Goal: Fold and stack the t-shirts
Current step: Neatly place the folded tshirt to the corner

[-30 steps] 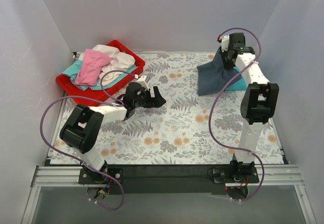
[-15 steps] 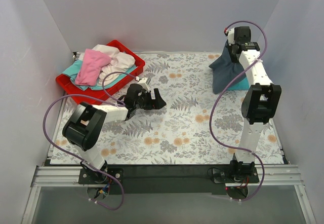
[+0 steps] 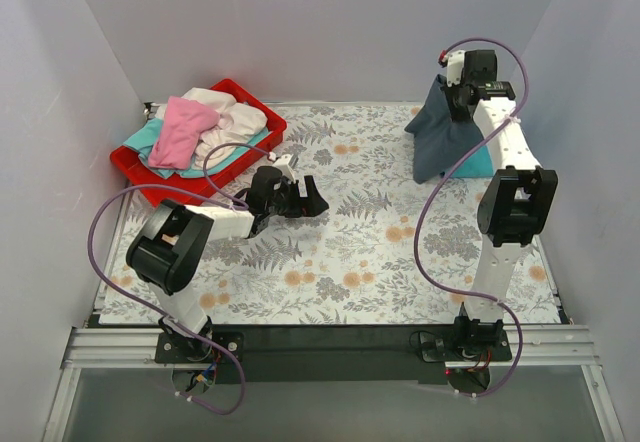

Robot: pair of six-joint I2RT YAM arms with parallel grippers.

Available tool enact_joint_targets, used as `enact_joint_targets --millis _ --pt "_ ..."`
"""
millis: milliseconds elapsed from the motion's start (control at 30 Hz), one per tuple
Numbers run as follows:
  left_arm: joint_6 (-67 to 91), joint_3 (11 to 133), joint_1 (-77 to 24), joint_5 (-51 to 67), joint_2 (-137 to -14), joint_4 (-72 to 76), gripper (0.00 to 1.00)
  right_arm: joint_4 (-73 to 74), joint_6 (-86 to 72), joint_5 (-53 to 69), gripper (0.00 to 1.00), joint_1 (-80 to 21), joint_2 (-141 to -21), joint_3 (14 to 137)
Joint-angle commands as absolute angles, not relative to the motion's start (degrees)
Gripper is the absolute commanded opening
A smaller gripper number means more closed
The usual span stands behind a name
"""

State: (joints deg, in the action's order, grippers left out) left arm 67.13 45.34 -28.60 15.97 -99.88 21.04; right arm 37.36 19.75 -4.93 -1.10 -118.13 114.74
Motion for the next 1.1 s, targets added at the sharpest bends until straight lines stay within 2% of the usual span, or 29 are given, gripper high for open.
enact_joint_targets --millis 0,1067 --pt "66.71 45.00 -28.30 17.22 -100.02 21.97 0.79 33.40 18.02 -3.34 0.01 -0.79 -112.33 116.54" --pt "67.24 44.82 -28.39 18.63 -101.60 21.97 0.79 32.70 19.51 -7.47 0.01 2.46 -112.94 118.30"
